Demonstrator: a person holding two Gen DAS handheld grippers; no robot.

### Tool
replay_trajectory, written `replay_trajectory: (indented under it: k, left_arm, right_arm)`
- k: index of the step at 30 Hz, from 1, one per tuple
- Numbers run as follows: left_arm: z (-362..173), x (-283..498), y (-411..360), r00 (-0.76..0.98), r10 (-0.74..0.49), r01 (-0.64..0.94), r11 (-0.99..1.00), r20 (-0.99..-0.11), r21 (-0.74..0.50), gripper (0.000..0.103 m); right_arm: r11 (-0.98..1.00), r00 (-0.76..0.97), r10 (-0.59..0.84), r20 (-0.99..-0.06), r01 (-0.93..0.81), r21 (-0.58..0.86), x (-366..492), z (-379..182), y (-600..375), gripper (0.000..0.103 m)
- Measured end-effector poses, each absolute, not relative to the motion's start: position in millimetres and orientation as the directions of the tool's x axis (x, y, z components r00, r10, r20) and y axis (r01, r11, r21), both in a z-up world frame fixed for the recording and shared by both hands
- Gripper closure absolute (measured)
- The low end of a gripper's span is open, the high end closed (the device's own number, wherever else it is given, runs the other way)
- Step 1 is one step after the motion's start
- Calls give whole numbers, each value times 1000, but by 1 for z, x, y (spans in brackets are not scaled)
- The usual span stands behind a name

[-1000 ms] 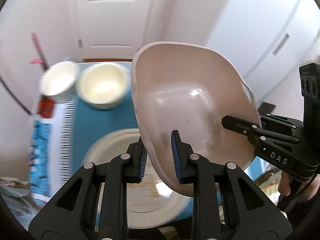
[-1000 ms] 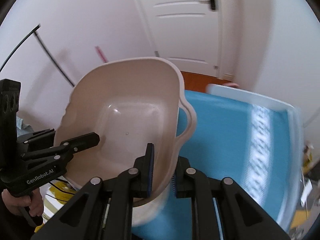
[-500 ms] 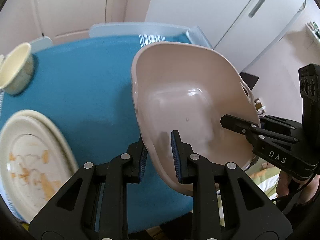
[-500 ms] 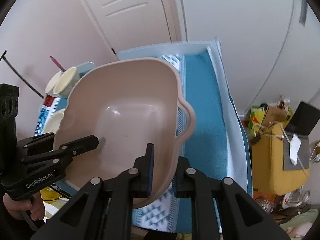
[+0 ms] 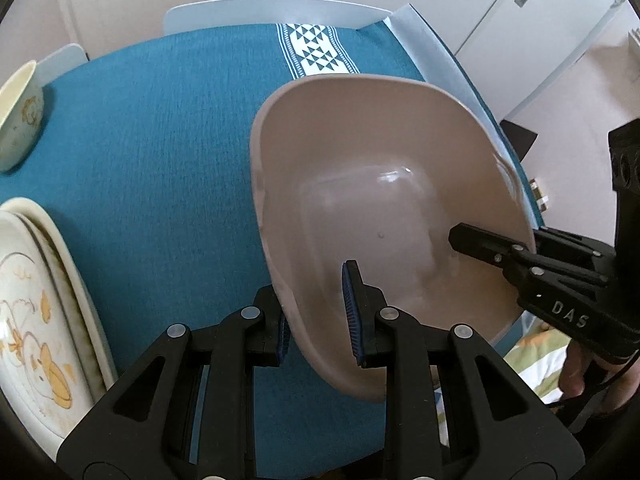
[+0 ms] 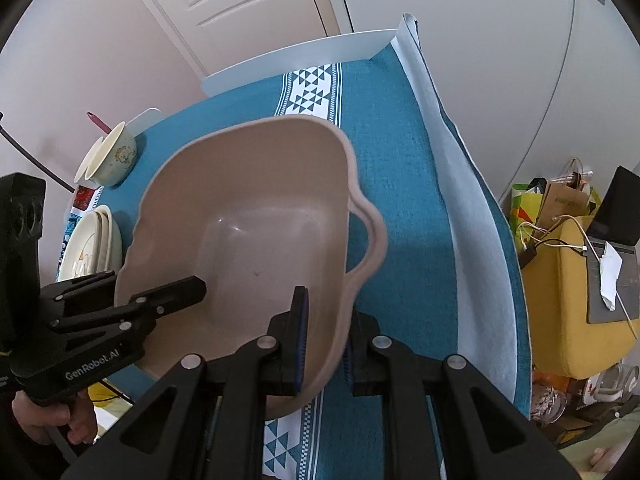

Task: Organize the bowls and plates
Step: 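Carry the pink-beige basket across the table and open both grippers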

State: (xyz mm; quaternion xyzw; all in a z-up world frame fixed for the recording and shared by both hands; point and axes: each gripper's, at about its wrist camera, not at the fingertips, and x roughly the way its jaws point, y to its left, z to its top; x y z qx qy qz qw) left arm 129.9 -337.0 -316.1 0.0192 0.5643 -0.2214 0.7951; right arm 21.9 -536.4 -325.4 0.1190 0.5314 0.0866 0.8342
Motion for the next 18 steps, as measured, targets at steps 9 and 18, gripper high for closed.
replay_trajectory:
  k: [9,18]
  left_arm:
    - [-319,133,-345,274,-266,395,907,-924,-144,80]
    - [-309,128,-344,321,-275,410,903,-906,-129,15]
  right_arm:
    - [943,430,294,-854,17,333,23,-327,-539,72]
    - [932,463,306,-832,34,362,24,-320,-543,53]
